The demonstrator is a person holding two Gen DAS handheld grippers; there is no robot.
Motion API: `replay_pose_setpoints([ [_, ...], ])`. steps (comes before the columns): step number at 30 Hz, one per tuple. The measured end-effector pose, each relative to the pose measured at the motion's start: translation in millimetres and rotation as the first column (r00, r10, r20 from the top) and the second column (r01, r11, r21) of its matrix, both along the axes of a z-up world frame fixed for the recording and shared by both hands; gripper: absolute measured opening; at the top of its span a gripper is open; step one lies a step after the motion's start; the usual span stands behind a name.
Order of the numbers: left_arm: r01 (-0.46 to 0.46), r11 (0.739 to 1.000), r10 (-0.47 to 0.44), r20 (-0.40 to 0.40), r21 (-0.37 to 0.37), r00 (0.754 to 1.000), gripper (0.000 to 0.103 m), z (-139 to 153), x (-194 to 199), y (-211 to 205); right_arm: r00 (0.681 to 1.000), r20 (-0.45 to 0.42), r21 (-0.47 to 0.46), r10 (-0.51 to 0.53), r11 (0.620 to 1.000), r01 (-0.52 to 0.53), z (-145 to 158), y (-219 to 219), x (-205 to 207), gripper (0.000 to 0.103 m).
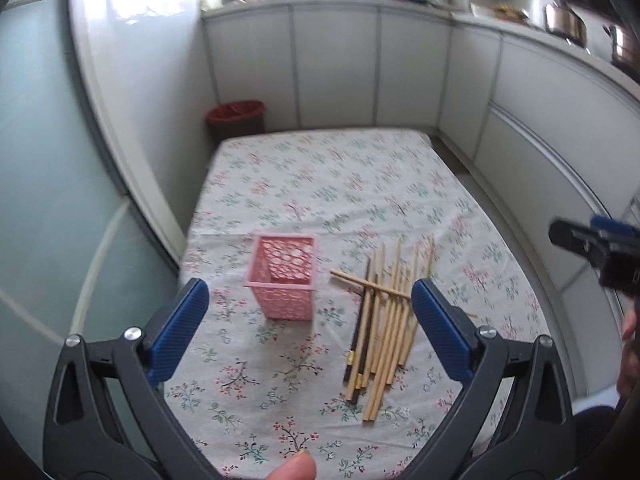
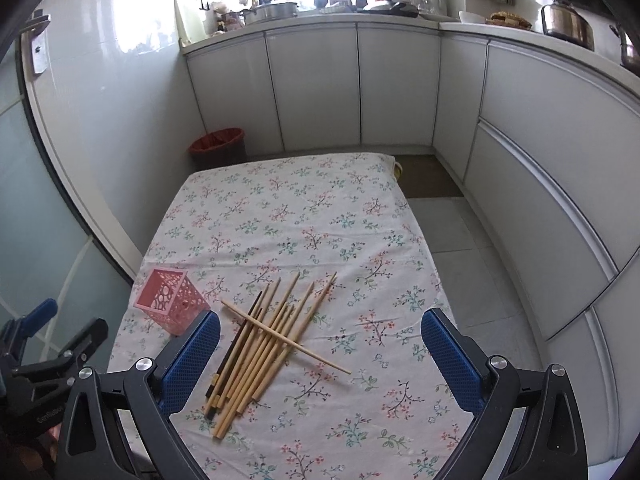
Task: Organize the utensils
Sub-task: 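Lower the left tool onto the chopstick pile and grasp one chopstick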
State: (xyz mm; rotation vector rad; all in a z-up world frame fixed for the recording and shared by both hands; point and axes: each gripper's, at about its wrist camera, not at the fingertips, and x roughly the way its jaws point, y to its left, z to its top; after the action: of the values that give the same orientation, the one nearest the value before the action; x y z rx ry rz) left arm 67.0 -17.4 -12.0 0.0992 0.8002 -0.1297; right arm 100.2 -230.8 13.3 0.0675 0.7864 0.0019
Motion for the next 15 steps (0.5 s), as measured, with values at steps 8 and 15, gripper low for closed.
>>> replay_pose_setpoints([
  [8,0.338,0.941,-0.332,-0.179,0.002,0.926,0.085,-63.1,33.1,-65.3,0.992,-0.103,0.014,-0.077,0.997,0.079,-35.9,-39.6,37.1,0.102],
  [15,0.636,0.767,-0.598,-0.264,0.085,0.757,0.069,-115.2,56.9,-124.7,0.975,-0.193,0.031,-0.107,0.993,0.115,-63.0,-90.0,46.4,0.101],
])
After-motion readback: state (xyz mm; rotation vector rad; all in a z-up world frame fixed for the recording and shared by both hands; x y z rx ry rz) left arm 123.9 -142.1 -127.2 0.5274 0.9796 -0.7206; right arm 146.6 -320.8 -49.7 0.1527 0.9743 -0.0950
